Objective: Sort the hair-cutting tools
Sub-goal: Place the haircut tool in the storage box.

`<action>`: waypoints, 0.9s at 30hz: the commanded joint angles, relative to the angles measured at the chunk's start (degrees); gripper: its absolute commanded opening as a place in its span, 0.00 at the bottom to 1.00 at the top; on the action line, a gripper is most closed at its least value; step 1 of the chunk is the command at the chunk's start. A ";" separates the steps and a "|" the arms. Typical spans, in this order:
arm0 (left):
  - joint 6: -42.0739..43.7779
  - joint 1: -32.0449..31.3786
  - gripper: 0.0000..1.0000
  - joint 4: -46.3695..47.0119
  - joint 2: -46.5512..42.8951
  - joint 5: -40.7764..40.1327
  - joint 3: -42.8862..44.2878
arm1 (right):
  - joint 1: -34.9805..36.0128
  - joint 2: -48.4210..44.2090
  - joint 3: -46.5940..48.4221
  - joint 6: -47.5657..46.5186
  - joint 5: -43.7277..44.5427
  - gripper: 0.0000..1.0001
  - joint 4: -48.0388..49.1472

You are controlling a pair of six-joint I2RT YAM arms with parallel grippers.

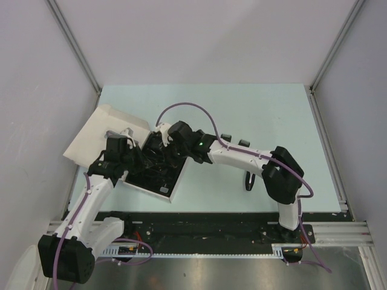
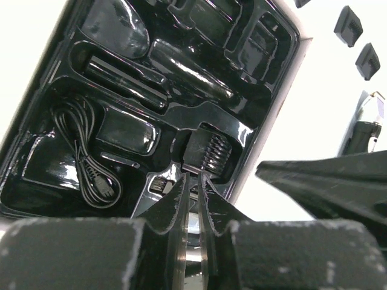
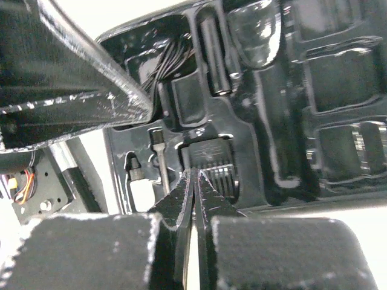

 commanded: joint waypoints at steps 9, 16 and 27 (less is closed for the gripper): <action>1.47 -0.21 0.14 -1.03 -2.17 -4.86 -0.35 | 2.11 8.85 1.93 0.10 -2.08 0.00 -0.61; 1.56 -0.21 0.15 -1.29 -2.00 -4.87 0.09 | 1.85 5.96 1.40 -0.43 -3.38 0.00 -0.09; 2.26 -0.21 0.23 -1.38 -2.17 -4.78 1.76 | -1.57 -3.36 0.88 3.34 -4.54 0.09 1.32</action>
